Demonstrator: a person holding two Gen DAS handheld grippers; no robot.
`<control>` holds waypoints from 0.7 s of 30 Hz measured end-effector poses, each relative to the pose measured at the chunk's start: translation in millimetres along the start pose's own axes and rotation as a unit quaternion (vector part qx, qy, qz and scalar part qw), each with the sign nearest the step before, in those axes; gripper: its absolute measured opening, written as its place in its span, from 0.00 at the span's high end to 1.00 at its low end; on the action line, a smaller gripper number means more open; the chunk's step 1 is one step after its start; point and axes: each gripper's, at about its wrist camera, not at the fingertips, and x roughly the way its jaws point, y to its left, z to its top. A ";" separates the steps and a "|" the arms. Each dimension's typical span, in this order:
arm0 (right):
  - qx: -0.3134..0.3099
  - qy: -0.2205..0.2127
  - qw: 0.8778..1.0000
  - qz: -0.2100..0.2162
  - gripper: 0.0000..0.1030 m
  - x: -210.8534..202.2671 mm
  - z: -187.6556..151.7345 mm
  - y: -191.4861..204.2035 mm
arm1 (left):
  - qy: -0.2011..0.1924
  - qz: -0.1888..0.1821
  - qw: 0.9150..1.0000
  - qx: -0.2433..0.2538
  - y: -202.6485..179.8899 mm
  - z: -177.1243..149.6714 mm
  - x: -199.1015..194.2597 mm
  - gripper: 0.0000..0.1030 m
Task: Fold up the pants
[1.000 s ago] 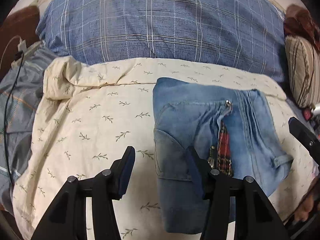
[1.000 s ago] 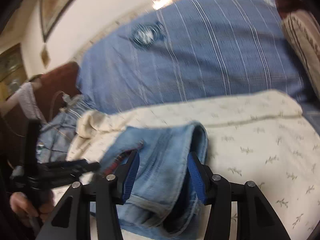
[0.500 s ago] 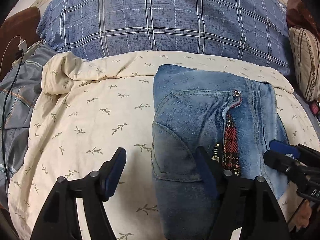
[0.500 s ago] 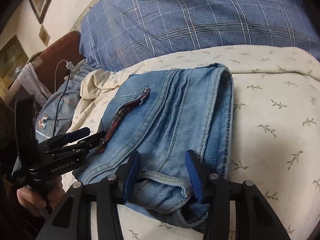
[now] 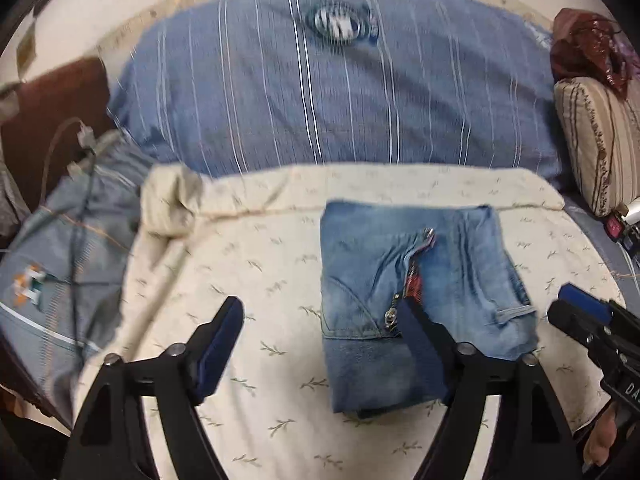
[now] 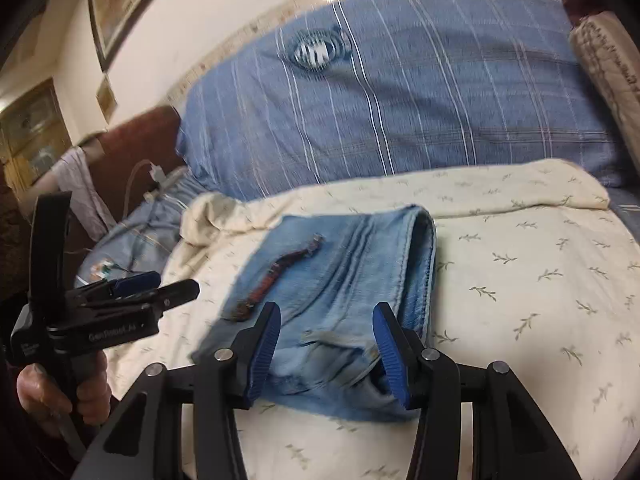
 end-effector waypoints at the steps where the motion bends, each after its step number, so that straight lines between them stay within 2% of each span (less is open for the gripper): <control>1: 0.004 -0.008 1.000 0.001 0.50 -9.3 -1.8 2.6 | -0.011 0.004 1.000 0.001 0.8 1.1 -10.3 0.12; 8: -0.005 -0.029 1.000 -0.007 0.49 -53.4 -0.9 24.6 | -0.064 0.006 0.998 0.018 -6.0 3.1 -66.5 0.12; 13: -0.020 -0.060 0.998 -0.005 0.45 -83.2 6.1 46.4 | -0.084 0.007 0.996 0.020 -5.6 3.2 -96.7 0.11; 21: -0.030 -0.093 0.995 0.000 0.42 -112.3 12.4 72.6 | -0.100 0.025 0.995 0.006 5.4 2.1 -122.4 0.11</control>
